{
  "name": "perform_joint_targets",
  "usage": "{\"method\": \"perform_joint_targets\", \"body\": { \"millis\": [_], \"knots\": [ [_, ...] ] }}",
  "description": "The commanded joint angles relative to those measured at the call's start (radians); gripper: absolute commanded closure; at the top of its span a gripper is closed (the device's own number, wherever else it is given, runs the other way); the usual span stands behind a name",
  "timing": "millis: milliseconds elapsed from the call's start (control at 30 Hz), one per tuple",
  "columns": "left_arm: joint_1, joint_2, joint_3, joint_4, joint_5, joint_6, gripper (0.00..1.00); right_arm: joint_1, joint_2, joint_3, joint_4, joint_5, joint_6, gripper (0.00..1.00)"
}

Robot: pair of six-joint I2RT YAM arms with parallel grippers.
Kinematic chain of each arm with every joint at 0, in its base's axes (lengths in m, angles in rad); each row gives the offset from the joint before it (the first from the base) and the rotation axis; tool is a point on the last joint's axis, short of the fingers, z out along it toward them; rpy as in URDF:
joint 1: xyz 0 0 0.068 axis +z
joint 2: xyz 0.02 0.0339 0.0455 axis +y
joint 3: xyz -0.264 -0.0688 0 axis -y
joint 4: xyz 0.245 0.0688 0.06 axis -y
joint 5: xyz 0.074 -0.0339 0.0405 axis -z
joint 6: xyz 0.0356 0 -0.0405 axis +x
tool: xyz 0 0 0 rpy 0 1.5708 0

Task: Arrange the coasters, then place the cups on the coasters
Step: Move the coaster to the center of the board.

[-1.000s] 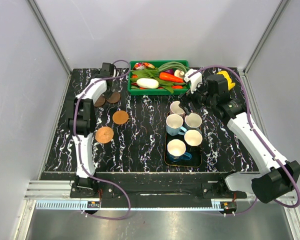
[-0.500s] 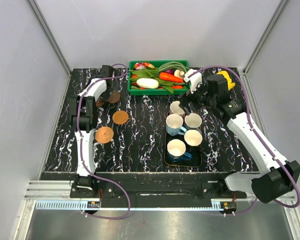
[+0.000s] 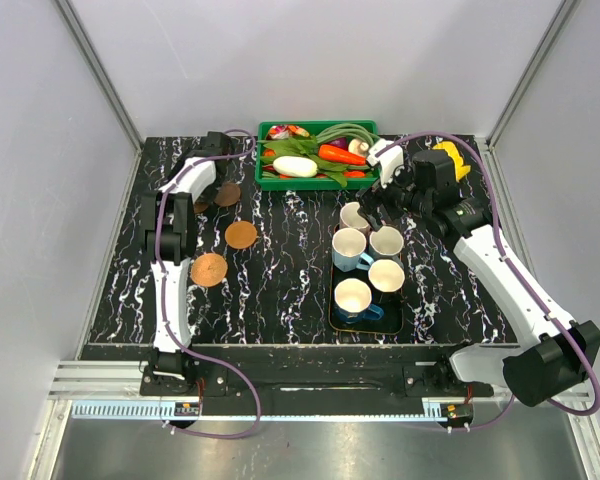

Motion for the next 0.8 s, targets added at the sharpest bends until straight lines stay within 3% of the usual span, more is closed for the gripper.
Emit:
{"method": "perform_joint_targets", "body": {
  "millis": [0, 133, 233, 633, 767],
  "knots": [
    [-0.018, -0.046, 0.035, -0.028, -0.069, -0.011, 0.01, -0.005, -0.003, -0.002, 0.041, -0.016, -0.007, 0.00],
    [-0.025, -0.103, 0.048, -0.109, 0.144, -0.047, 0.01, -0.005, -0.007, -0.002, 0.043, -0.018, -0.007, 0.00],
    [-0.034, -0.118, 0.052, -0.118, 0.221, -0.069, 0.01, -0.005, -0.004, -0.002, 0.044, -0.019, -0.007, 0.01],
    [-0.057, -0.027, 0.178, -0.082, 0.176, -0.121, 0.01, -0.005, -0.005, -0.003, 0.041, -0.013, -0.008, 0.00],
    [-0.086, -0.013, 0.151, -0.089, 0.207, -0.109, 0.01, -0.005, -0.002, -0.003, 0.041, -0.013, -0.010, 0.00]
  ]
}}
